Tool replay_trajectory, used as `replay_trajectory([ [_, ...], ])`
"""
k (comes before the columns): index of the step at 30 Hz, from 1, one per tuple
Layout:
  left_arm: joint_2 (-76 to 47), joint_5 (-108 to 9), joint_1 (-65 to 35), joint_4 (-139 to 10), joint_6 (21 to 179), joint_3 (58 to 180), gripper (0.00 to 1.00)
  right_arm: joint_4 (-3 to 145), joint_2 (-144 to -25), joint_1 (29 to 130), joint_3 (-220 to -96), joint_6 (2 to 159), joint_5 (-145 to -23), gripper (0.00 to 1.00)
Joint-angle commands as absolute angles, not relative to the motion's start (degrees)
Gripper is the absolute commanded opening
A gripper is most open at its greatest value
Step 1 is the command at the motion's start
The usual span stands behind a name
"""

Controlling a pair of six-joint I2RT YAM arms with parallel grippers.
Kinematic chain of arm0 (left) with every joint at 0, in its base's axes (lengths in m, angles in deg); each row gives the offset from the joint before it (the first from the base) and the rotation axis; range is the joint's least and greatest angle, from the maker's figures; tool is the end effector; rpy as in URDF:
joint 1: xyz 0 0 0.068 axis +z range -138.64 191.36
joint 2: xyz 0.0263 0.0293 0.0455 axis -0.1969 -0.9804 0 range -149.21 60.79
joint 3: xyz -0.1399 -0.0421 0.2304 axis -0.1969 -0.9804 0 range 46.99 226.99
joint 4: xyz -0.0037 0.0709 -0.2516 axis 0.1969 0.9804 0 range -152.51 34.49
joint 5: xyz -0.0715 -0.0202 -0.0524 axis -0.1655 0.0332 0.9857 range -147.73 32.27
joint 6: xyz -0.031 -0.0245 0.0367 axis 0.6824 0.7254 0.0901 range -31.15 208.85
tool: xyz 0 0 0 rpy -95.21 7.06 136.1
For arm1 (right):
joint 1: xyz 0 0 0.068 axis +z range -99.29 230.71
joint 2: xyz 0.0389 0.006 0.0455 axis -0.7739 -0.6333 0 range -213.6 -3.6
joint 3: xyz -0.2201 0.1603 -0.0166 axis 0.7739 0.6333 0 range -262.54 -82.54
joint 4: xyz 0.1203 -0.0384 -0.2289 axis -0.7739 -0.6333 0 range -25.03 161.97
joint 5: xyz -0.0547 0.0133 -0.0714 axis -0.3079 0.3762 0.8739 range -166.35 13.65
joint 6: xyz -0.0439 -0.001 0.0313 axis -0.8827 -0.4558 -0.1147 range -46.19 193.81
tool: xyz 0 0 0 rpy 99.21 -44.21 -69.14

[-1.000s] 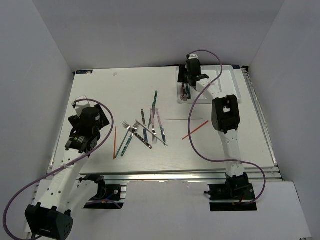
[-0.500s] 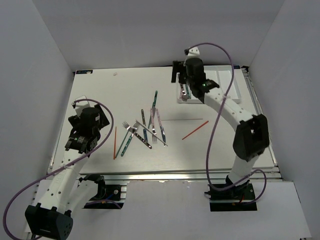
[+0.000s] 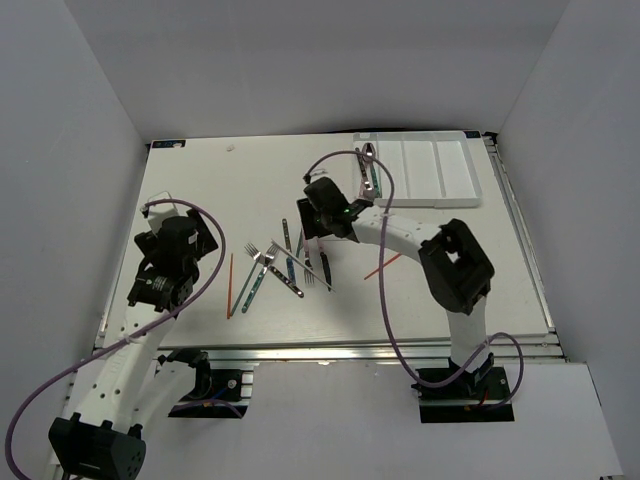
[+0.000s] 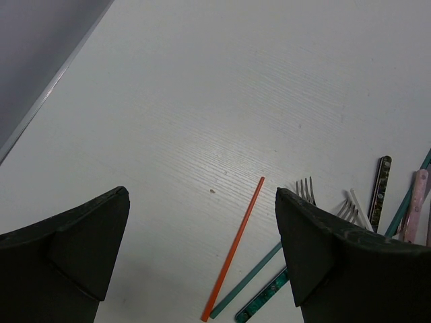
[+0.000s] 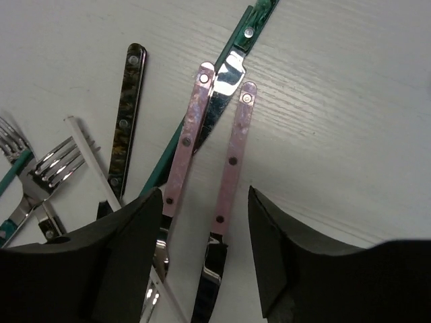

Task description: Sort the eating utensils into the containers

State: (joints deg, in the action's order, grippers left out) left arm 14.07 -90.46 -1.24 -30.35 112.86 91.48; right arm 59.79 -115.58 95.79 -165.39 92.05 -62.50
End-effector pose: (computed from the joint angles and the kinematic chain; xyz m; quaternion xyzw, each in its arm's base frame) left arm 0.1720 -0.0187 0.2974 -0.2152 0.8315 0.0960 0.5032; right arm 0.3192 0.3080 0.2199 -0.1616 0.8913 0.1213 0.4059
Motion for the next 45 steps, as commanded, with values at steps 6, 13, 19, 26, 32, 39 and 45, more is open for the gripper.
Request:
replay_trajectory([
  [6, 15.7, -89.5, -1.5, -30.7, 112.6, 91.2, 0.98, 52.1, -125.0, 96.4, -178.0, 93.3, -56.2, 0.53],
  [13, 16.0, -89.4, -1.5, -30.7, 112.5, 91.0, 0.98, 51.2, -128.8, 96.5, -180.8, 93.1, -55.9, 0.44],
  [19, 16.2, -89.4, -1.5, -30.7, 112.5, 91.0, 0.98, 50.4, -131.9, 96.4, -182.5, 92.7, -56.2, 0.38],
  [26, 16.4, -89.3, -1.6, -30.8, 112.5, 91.0, 0.98, 49.7, -133.2, 96.4, -182.7, 93.5, -55.0, 0.26],
  [32, 16.3, -89.2, -1.5, -30.8, 112.5, 91.0, 0.98, 52.2, -129.5, 96.4, -178.8, 96.1, -54.6, 0.06],
  [39, 16.6, -89.4, -1.6, -30.7, 112.6, 91.0, 0.98, 56.8, -122.0, 96.4, -175.1, 99.3, -57.2, 0.0],
  [45, 16.3, -89.3, -1.5, -30.7, 112.6, 90.9, 0.98, 56.3, -116.7, 94.0, -176.5, 97.3, -54.9, 0.0],
])
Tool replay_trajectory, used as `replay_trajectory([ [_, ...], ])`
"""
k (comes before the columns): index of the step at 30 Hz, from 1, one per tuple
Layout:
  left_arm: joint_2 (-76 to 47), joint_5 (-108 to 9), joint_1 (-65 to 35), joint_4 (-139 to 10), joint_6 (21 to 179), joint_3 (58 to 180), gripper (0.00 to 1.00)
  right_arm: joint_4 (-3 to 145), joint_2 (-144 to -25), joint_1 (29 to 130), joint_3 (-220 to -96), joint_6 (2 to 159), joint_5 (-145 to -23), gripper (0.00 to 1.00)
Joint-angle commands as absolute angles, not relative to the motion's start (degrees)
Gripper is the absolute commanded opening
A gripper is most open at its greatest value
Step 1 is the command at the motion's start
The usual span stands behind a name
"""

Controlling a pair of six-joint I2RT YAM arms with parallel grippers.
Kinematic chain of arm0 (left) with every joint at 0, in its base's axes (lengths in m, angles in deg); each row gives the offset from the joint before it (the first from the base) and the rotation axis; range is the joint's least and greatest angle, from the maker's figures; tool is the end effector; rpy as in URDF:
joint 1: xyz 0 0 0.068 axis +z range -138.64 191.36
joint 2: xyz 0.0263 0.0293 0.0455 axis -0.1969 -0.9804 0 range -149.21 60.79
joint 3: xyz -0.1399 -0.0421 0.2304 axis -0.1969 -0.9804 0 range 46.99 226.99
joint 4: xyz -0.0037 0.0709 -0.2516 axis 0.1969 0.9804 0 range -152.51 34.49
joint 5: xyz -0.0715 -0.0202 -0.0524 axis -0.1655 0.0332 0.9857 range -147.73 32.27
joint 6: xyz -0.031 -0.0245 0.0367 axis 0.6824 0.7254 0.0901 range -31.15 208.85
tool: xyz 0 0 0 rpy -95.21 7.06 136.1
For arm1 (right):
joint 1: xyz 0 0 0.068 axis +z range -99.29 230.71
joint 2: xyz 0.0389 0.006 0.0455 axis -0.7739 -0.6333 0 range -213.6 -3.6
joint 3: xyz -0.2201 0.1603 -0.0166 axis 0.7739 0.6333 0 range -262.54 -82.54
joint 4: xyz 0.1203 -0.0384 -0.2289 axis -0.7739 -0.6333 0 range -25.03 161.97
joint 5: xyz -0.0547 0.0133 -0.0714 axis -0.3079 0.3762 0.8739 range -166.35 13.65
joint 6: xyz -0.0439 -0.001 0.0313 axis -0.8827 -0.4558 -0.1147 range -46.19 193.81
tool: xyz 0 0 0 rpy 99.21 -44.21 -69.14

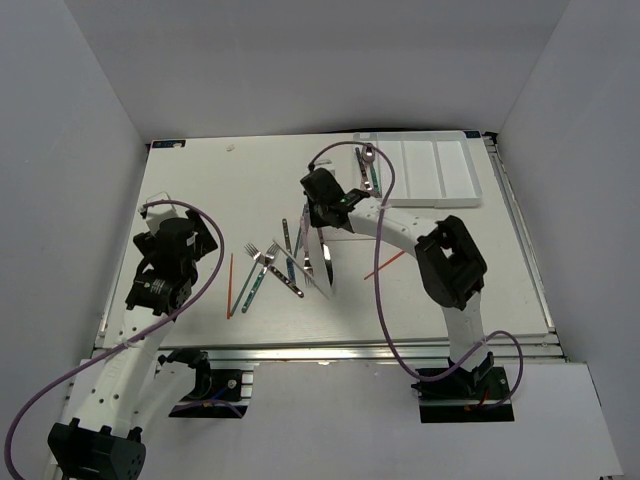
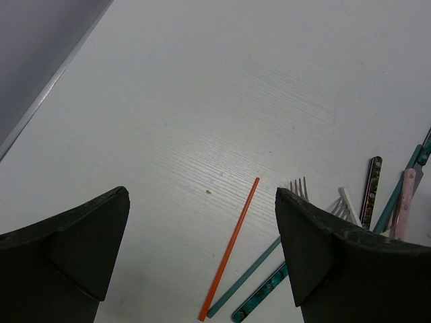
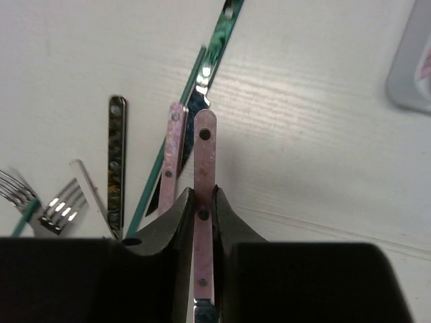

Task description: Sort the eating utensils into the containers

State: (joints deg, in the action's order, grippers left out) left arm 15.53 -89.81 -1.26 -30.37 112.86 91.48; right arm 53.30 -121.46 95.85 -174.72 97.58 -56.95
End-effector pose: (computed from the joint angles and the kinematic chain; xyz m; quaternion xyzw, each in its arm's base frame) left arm 0.1675 -0.0181 0.3012 -0.2152 0.8270 0.0861 0.5122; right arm 0.3378 0.3227 0.2197 -0.1043 0.9049 0.0882 0.4031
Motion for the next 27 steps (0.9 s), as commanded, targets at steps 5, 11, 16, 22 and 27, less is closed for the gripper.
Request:
replay_trajectory([
  [5, 16.0, -89.2, -1.5, -30.9, 112.6, 91.0, 0.98, 58.8, -115.9, 89.0, -176.8, 93.0, -51.8, 0.0],
  [11, 15.0, -89.0, -1.5, -30.8, 112.5, 91.0, 0.98, 59.9, -120.7, 81.3, -186.0, 85.9, -49.5, 0.0],
  [16, 14.6, -89.4, -1.5, -30.8, 112.5, 91.0, 0.98, 59.9, -129.3, 75.6, -197.7, 81.5, -51.7, 0.0],
  [22, 13.9, -89.7, -1.5, -30.7, 112.5, 91.0, 0.98, 62.9, -138.4, 70.8, -209.4, 77.2, -53.5, 0.0],
  [27, 12.5, -89.3, -1.5, -30.7, 112.5, 91.1, 0.98, 68.8, -140.2, 68.0, -210.2, 74.9, -54.2, 0.0],
])
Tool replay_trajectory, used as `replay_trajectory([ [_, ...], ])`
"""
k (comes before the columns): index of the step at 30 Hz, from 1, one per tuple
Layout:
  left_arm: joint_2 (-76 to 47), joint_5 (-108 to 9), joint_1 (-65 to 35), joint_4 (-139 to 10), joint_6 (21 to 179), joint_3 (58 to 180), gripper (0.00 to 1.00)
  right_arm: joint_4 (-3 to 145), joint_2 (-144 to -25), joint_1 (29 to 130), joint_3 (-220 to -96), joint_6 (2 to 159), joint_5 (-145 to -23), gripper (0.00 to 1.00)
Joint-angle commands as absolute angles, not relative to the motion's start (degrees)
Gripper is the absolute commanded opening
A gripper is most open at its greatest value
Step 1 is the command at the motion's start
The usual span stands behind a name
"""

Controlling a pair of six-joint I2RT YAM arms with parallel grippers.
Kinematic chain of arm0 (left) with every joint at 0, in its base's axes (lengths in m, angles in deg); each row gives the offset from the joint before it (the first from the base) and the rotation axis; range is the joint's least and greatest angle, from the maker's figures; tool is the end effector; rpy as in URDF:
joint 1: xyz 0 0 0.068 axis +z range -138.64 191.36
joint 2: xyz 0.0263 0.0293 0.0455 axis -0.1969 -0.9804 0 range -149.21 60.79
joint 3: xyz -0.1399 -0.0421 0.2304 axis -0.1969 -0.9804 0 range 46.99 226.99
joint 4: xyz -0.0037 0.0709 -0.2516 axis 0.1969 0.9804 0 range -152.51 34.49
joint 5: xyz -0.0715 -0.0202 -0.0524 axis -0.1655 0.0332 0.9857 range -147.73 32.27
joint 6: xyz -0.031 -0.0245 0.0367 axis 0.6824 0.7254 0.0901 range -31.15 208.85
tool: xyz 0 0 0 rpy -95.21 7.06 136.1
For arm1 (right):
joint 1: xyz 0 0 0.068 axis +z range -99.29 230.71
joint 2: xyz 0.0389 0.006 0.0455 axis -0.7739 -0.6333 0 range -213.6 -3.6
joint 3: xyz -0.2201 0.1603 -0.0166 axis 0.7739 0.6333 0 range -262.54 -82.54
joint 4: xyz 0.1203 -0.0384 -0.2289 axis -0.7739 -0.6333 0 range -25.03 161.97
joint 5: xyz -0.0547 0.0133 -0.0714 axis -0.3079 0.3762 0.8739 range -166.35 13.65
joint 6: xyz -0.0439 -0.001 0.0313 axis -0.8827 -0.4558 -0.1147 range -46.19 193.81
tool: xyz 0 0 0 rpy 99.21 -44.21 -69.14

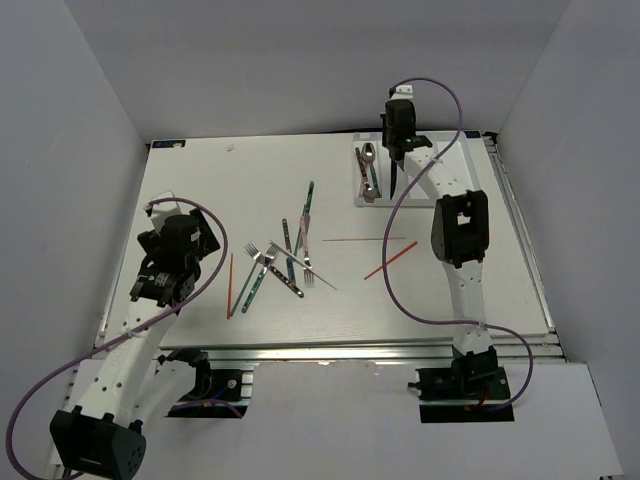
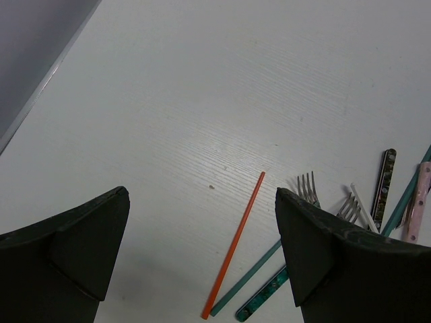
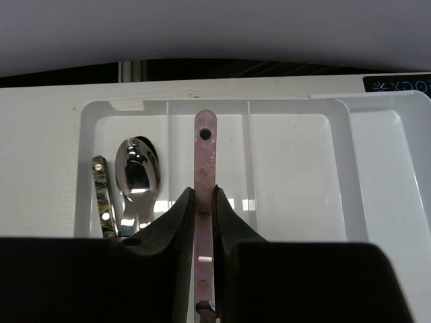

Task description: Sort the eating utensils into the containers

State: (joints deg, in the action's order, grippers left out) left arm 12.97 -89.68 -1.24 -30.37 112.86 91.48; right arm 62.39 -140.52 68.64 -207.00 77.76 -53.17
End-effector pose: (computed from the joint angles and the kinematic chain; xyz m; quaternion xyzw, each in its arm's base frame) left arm 0.1755 -0.0199 0.2944 -0.2105 0.8378 0.0939 0.4949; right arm 0.5408 0.1602 0.2596 0.0125 0.8200 -0.0597 0.5691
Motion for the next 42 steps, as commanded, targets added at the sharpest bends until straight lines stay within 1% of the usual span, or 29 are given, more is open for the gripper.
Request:
replay_trajectory([
  [1, 12.4, -89.0, -1.5, -30.7, 112.4, 91.1, 0.98, 69.8, -140.6, 67.4, -210.9, 74.8, -54.5, 0.0],
  [8, 12.0, -89.1, -1.5, -30.7, 112.3, 91.1, 0.98, 71.4, -144.0, 66.3, -211.5, 72.4, -57.8, 0.0],
  [18, 11.9, -89.3, -1.5, -30.5, 112.4, 91.2, 0.98, 73.9, -140.8, 65.8, -207.2, 76.4, -60.0, 0.0],
  [19, 12.0, -89.3, -1.6, -30.5, 112.4, 91.2, 0.98, 73.8, -141.0, 65.7, -207.3, 76.4, -59.9, 0.05],
  [21, 12.4, -89.5, -1.5, -30.4, 112.4, 91.1, 0.98, 73.0, -141.7, 65.8, -207.6, 76.4, -59.2, 0.09],
  [25, 13.1, -89.5, -1.5, -30.6, 112.5, 91.0, 0.98, 72.2, -142.2, 65.7, -206.9, 76.2, -58.1, 0.2],
  [28, 12.8, -89.2, -1.5, -30.6, 112.4, 91.0, 0.98, 72.3, -141.2, 65.7, -205.7, 76.4, -57.7, 0.39],
  [29, 12.8, -89.2, -1.5, -30.6, 112.4, 91.1, 0.98, 72.3, -141.0, 65.8, -205.5, 76.5, -57.7, 0.53],
  [30, 12.8, -89.3, -1.5, -30.5, 112.4, 91.1, 0.98, 72.2, -140.4, 66.0, -205.4, 76.7, -57.7, 0.59],
  [31, 12.9, -89.3, -1.5, -30.5, 112.4, 91.1, 0.98, 72.1, -140.0, 66.1, -205.4, 76.6, -57.8, 0.69],
  [34, 13.1, -89.5, -1.5, -30.5, 112.5, 91.0, 0.98, 72.1, -138.7, 67.0, -205.9, 75.9, -57.6, 0.77],
  [36, 13.1, -89.5, -1.5, -30.5, 112.5, 91.1, 0.98, 69.0, -137.4, 68.2, -206.8, 75.7, -57.2, 0.8],
  [37, 13.0, -89.5, -1.5, -30.5, 112.5, 91.1, 0.98, 68.5, -136.8, 68.8, -206.7, 75.7, -56.7, 0.89],
  [42, 12.9, -89.5, -1.5, -30.5, 112.4, 91.2, 0.98, 62.7, -132.3, 76.2, -203.3, 77.7, -49.2, 0.89],
])
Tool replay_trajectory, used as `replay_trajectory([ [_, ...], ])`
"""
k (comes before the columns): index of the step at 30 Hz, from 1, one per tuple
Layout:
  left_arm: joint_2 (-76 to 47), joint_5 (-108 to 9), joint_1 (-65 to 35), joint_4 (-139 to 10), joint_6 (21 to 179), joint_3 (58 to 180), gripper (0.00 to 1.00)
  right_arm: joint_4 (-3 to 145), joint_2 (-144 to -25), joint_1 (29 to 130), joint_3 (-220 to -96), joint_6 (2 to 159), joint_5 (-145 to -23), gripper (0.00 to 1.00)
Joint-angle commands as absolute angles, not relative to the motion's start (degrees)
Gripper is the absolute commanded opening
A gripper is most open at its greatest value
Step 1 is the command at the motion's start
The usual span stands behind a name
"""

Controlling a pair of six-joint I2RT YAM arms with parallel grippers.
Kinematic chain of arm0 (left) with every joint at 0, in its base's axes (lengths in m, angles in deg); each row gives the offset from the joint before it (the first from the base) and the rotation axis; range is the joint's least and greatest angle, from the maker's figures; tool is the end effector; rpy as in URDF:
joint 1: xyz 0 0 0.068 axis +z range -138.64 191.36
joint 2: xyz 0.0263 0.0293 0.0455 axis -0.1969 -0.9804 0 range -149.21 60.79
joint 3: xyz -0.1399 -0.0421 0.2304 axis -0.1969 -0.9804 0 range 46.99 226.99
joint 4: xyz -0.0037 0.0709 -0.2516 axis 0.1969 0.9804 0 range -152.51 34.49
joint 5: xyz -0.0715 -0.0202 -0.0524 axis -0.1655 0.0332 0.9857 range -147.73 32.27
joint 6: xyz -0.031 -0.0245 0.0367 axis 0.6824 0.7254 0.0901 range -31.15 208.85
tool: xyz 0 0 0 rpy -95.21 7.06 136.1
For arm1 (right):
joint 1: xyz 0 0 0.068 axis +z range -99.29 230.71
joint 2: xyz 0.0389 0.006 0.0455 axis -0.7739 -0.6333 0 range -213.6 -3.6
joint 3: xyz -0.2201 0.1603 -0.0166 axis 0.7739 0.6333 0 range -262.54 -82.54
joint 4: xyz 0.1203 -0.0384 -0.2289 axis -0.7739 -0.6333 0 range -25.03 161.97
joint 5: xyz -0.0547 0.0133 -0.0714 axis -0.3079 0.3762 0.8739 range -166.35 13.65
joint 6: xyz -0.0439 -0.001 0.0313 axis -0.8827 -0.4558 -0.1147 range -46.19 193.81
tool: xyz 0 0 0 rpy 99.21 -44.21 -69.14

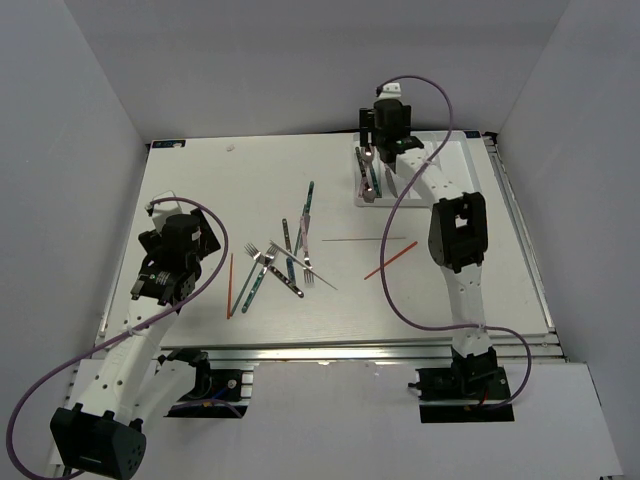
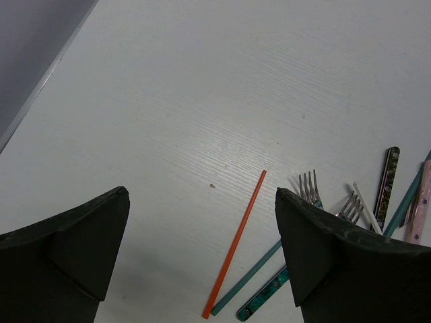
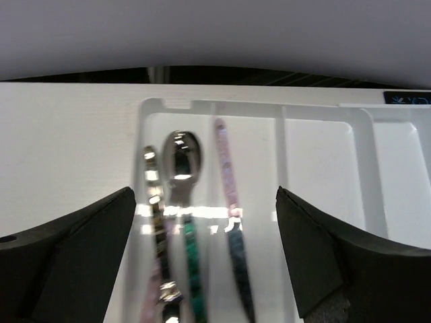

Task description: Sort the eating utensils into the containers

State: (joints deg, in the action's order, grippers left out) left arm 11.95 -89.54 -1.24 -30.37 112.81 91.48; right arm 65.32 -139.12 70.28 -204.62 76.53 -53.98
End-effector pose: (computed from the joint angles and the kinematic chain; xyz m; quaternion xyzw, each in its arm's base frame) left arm 0.1787 -0.0207 0.2915 -0.2078 0.8423 0.0965 0.4878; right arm 0.5331 0.1751 0.2632 -0.0079 0.8117 -0.0474 0.5821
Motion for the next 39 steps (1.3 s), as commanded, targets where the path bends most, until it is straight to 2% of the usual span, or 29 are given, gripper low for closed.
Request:
replay_trajectory([
  [1, 12.9, -89.5, -1.6, -30.5, 112.4, 91.2, 0.98, 61.5, -131.8, 77.3, -202.9, 78.7, -48.7, 0.89],
  [6, 12.8, -89.5, -1.5, -30.5, 112.4, 91.2, 0.98, 57.1, -131.9, 85.4, -200.1, 89.6, -48.8, 0.89],
  [10, 13.5, -89.3, -1.5, -30.4, 112.4, 91.2, 0.98, 54.1, -138.6, 90.5, -204.8, 93.4, -45.3, 0.88],
  [12, 14.2, -89.0, -1.6, -30.5, 112.4, 91.1, 0.98, 53.7, -141.0, 92.2, -207.2, 94.7, -44.3, 0.82],
  [15, 15.2, -88.6, -1.6, -30.8, 112.4, 91.0, 0.98, 54.5, -144.9, 92.6, -210.1, 94.7, -43.4, 0.65],
  [19, 16.4, -87.9, -1.5, -31.0, 112.4, 90.9, 0.98, 54.2, -151.1, 92.5, -216.0, 92.4, -42.8, 0.57],
  [26, 17.9, -87.3, -1.6, -31.0, 112.4, 90.8, 0.98, 53.0, -154.2, 91.9, -214.0, 92.6, -44.2, 0.47],
  [32, 18.2, -86.9, -1.5, -31.0, 112.4, 90.8, 0.98, 51.0, -152.7, 91.1, -212.0, 96.5, -46.5, 0.33],
  [35, 18.3, -86.9, -1.5, -31.0, 112.4, 90.8, 0.98, 48.5, -152.4, 90.6, -211.6, 98.3, -47.4, 0.23],
  [36, 18.3, -86.9, -1.5, -31.0, 112.4, 90.8, 0.98, 47.9, -152.4, 90.5, -211.5, 98.8, -47.8, 0.16],
  [39, 18.4, -86.9, -1.5, -31.0, 112.4, 90.8, 0.98, 45.7, -151.0, 90.1, -210.0, 100.5, -48.4, 0.1],
])
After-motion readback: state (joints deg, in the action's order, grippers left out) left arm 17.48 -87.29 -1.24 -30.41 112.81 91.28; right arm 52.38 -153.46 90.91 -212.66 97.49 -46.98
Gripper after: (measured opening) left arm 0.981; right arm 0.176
